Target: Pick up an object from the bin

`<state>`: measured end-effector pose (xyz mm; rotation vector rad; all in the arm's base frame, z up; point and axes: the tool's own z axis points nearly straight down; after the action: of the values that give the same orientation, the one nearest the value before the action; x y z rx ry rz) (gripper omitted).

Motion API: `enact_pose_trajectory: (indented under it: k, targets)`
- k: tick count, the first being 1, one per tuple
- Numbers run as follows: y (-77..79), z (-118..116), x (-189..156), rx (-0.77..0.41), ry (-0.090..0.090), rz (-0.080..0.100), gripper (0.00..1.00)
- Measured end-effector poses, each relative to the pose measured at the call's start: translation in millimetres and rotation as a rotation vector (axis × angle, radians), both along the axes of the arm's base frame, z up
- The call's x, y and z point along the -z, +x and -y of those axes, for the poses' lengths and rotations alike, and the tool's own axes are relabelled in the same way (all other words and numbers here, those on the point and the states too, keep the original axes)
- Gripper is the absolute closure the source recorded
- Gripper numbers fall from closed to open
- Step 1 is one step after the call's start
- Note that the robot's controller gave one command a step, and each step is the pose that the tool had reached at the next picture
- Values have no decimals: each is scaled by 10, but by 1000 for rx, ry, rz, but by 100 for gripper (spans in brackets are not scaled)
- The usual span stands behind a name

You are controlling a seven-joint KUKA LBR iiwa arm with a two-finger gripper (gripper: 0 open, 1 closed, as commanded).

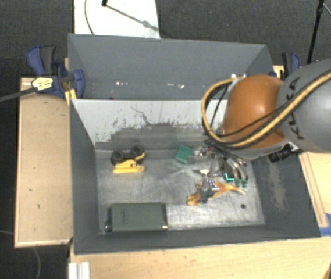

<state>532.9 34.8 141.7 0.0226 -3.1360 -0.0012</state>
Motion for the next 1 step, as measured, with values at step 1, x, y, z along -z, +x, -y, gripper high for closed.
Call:
enact_pose_trajectory:
  k: [1]
  targets:
    - [19, 2, -42, 1, 0, 8, 0]
